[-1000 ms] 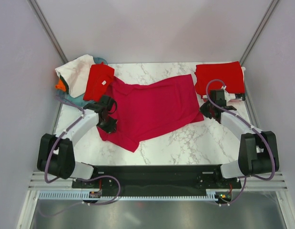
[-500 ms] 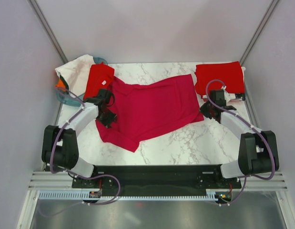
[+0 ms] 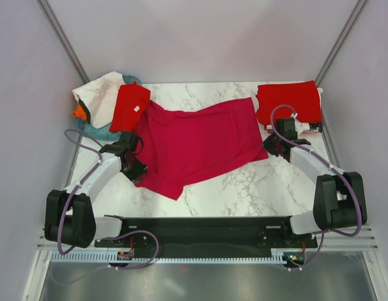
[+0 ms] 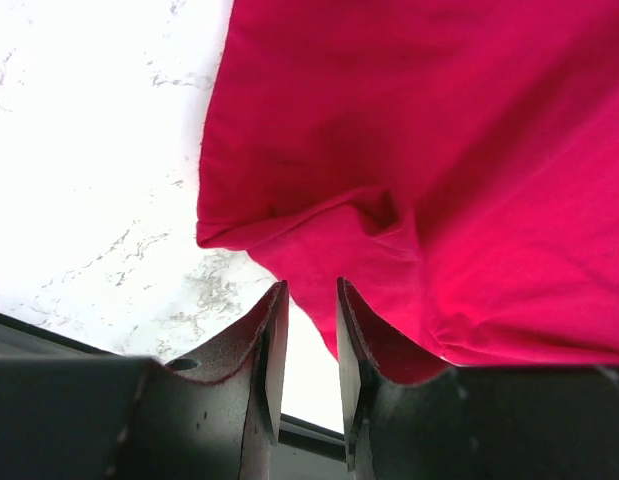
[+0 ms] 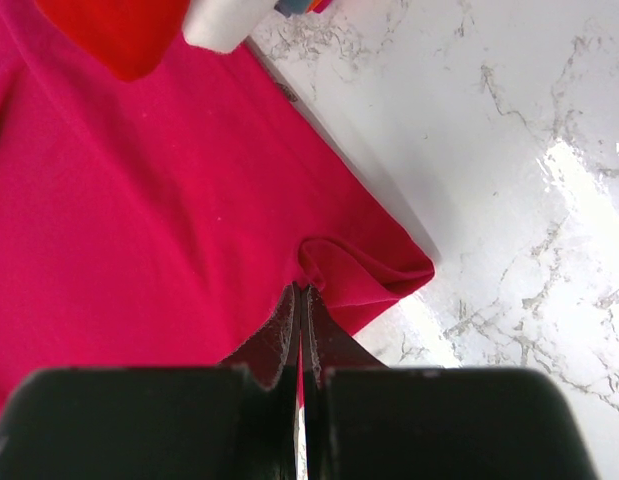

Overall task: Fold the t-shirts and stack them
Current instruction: Fold the tshirt

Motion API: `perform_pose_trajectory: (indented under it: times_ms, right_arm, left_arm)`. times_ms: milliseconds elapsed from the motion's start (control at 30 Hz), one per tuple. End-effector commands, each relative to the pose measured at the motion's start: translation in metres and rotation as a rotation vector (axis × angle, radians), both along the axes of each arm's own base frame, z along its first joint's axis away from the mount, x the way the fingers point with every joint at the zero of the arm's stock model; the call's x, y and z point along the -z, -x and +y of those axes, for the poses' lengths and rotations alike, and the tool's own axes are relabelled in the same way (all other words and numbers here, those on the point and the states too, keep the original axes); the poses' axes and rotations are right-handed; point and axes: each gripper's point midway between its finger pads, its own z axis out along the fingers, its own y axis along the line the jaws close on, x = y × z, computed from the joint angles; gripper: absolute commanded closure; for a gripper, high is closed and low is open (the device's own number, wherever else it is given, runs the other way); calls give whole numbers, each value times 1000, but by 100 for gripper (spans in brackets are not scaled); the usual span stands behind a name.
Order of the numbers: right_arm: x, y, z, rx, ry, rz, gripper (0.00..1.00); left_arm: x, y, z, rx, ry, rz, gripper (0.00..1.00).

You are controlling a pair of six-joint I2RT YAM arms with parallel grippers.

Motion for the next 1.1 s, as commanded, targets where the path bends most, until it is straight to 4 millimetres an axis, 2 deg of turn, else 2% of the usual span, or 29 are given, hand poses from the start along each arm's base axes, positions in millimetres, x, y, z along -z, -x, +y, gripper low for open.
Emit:
perform_pose_trajectory:
  times_ms: [0,433,600,900,1033,1067]
  right_arm:
    - [-5,-2,-2,-4,21,-25,100]
    - [-2,6,2,-39,12,-44,100]
    - [0,7,2,-39,6,-43,100]
    - [3,8,2,-36,7,-37,100]
    - [5,9,2,-34,5,-31,100]
    - [6,9,2,-34,5,-28,100]
  left_arm:
    - [2,4,3,47,-16,1,67]
    - [22,-1,11,43,-68,21,63]
    - [32,1,17,28,-100,45,59]
    - [44,6,22,23,-124,70,56]
    - [44,8,22,25,-123,70,62]
    - [44,8,21,25,-121,68,73]
